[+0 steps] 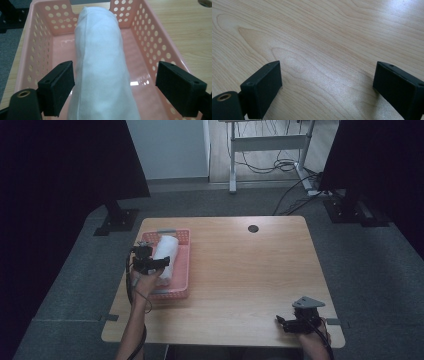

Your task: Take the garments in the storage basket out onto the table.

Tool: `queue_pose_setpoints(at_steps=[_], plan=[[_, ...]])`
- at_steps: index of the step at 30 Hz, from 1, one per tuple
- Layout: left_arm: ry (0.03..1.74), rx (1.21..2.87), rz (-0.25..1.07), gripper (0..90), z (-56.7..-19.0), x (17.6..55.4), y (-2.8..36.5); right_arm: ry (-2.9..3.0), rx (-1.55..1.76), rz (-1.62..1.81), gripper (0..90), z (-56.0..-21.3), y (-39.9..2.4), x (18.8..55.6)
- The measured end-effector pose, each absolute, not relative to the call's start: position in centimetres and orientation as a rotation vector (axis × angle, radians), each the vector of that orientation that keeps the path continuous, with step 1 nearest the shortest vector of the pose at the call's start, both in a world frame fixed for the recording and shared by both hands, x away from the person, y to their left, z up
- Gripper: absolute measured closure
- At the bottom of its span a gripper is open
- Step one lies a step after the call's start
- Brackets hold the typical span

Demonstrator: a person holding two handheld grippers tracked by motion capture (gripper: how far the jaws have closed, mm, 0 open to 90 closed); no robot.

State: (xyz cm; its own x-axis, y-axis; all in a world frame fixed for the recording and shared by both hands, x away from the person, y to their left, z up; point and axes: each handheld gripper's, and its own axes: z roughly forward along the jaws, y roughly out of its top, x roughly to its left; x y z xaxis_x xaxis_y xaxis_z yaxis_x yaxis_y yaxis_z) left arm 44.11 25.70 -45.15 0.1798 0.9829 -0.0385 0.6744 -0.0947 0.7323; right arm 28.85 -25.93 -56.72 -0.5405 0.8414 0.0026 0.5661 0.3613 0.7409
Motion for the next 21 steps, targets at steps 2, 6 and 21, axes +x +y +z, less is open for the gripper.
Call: queue_pose_setpoints(at_steps=[2, 6, 21], plan=[[1.571, 1.843, 0.647, 13.3, -45.3, 44.5, 25.7, 2.251, 1.231, 0.999, 7.9, -56.7, -25.9, 28.8], [1.579, 1.851, 0.654, 12.7, -45.5, 45.1, 25.6, 2.251, 1.231, 1.000, 7.9, -56.7, -25.9, 28.8], [1.638, 1.944, 0.655, 13.5, -47.5, 47.7, 25.1, 2.251, 1.230, 1.000, 7.9, -56.7, -25.9, 28.8]])
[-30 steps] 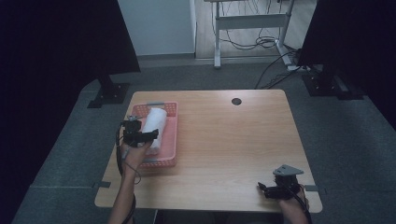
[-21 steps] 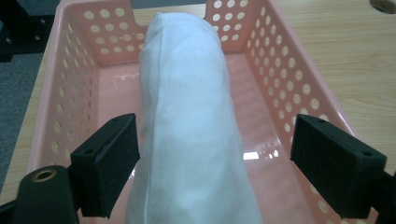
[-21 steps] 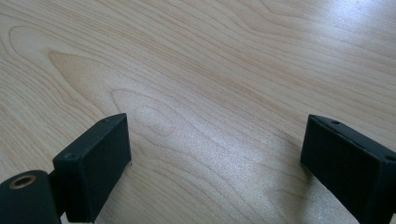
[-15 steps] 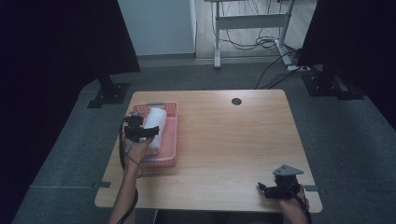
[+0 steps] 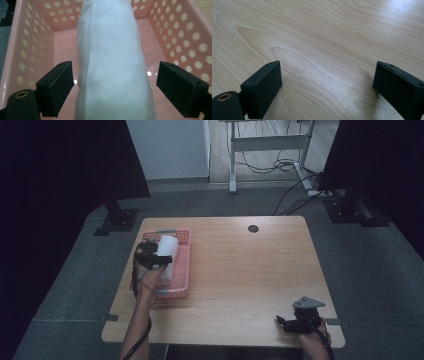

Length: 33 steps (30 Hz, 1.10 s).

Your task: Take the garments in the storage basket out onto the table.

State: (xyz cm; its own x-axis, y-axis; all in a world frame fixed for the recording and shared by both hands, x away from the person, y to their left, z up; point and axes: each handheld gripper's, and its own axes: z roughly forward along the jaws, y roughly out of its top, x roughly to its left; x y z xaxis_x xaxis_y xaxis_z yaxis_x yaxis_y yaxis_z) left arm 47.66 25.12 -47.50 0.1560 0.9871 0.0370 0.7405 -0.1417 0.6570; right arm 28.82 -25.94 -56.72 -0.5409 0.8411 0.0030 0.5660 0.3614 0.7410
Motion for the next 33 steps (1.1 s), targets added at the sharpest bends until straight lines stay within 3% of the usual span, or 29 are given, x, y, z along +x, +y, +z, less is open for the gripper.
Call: queue_pose_setpoints(at_steps=[22, 33], plan=[[1.700, 2.069, 0.598, 13.4, -50.0, 50.0, 24.4, 2.250, 1.231, 1.000, 7.9, -56.7, -25.9, 28.8], [1.670, 2.062, 0.633, 31.6, -49.5, 49.5, 24.3, 2.250, 1.231, 1.000, 8.0, -56.7, -25.9, 28.8]])
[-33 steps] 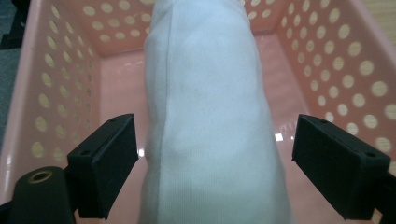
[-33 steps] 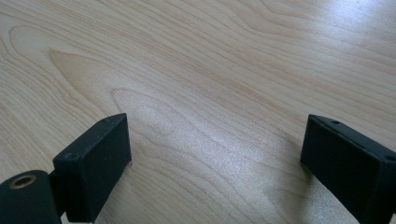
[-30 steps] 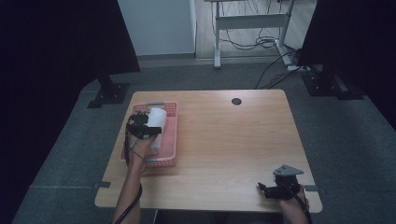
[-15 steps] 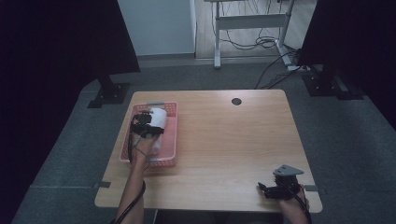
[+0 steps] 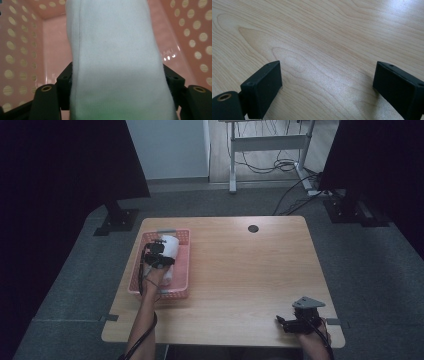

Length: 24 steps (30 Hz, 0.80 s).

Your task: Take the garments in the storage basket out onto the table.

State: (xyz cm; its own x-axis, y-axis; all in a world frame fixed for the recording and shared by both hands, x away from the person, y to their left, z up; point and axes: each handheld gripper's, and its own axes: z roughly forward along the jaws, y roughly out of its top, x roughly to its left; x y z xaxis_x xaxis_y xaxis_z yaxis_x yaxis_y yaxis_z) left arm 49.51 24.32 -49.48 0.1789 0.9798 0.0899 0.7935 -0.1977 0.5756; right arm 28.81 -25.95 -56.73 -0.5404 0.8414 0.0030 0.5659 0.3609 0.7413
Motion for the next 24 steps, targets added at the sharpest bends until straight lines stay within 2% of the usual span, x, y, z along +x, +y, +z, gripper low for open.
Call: queue_pose_setpoints(at_steps=[9, 24], plan=[[1.664, 2.005, 0.664, 34.0, -48.4, 48.9, 24.2, 2.250, 1.231, 1.000, 7.9, -56.7, -25.9, 28.8], [1.598, 1.920, 0.687, 33.9, -44.2, 47.1, 23.4, 2.250, 1.231, 1.000, 7.9, -56.7, -26.0, 28.8]])
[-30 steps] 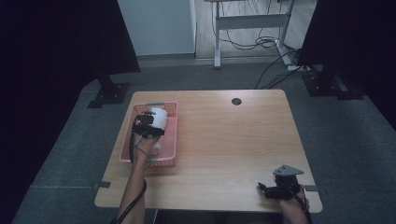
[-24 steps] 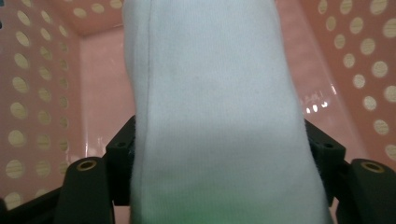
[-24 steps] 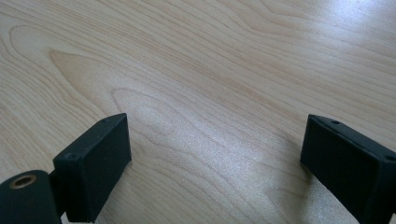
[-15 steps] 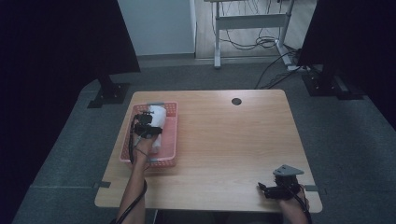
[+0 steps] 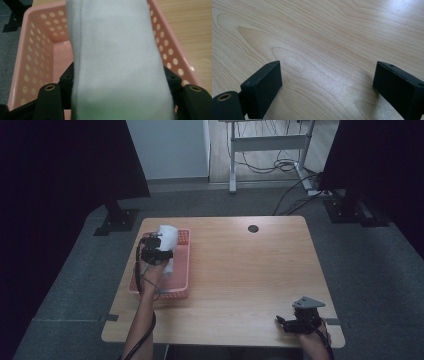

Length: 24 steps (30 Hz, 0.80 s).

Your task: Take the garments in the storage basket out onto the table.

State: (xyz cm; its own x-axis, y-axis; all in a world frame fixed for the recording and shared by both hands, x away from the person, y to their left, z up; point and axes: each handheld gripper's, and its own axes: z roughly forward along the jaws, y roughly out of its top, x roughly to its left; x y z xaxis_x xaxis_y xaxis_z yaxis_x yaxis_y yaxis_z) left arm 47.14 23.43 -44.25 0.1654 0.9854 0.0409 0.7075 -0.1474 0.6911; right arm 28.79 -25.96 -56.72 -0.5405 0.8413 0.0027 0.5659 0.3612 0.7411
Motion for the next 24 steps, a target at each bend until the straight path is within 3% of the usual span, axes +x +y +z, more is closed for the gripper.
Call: queue_pose_setpoints(at_steps=[24], plan=[[1.578, 1.847, 0.629, 33.8, -41.1, 45.8, 20.2, 2.252, 1.230, 0.999, 7.9, -56.7, -26.0, 28.8]])
